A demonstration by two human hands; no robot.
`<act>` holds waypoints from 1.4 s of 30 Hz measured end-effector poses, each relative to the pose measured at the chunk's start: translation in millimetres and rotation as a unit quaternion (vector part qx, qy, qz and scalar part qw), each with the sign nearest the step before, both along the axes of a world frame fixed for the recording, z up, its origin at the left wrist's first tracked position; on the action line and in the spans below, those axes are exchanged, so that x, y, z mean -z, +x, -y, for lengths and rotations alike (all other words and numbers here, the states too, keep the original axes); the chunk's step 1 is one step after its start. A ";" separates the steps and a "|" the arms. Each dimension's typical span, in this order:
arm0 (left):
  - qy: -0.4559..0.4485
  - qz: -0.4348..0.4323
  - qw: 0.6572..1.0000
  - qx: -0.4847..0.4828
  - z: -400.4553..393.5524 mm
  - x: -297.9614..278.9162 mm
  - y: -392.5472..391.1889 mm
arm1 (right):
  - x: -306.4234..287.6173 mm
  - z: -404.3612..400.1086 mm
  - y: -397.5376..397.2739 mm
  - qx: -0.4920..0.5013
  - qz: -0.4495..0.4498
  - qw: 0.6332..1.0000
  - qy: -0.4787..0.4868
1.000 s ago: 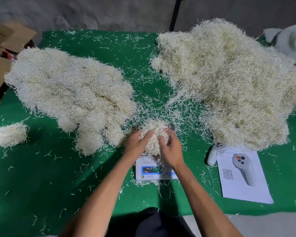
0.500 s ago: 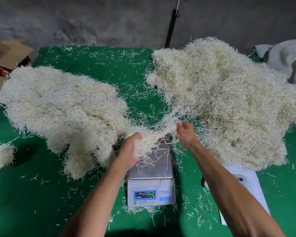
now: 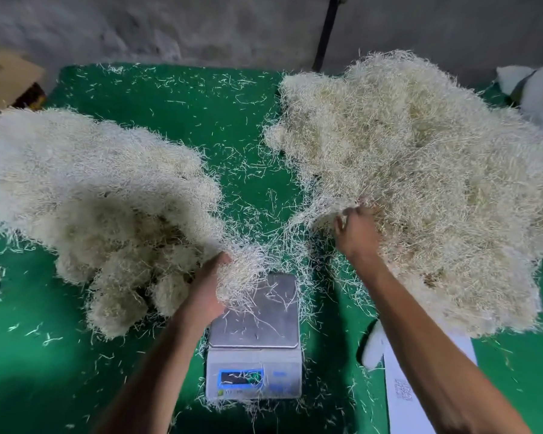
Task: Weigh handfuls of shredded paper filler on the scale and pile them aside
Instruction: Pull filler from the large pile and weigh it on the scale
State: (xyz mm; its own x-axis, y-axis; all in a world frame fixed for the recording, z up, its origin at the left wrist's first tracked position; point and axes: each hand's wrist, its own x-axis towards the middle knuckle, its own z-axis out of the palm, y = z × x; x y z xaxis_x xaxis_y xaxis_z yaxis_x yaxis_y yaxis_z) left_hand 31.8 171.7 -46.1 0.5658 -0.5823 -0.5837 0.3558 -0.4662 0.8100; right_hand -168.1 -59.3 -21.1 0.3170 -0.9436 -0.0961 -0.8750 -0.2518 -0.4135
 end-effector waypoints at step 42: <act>-0.193 -0.334 0.900 -0.201 -205.7 79.6 -18.4 | 108.4 -295.8 -100.7 0.333 0.654 0.576 0.361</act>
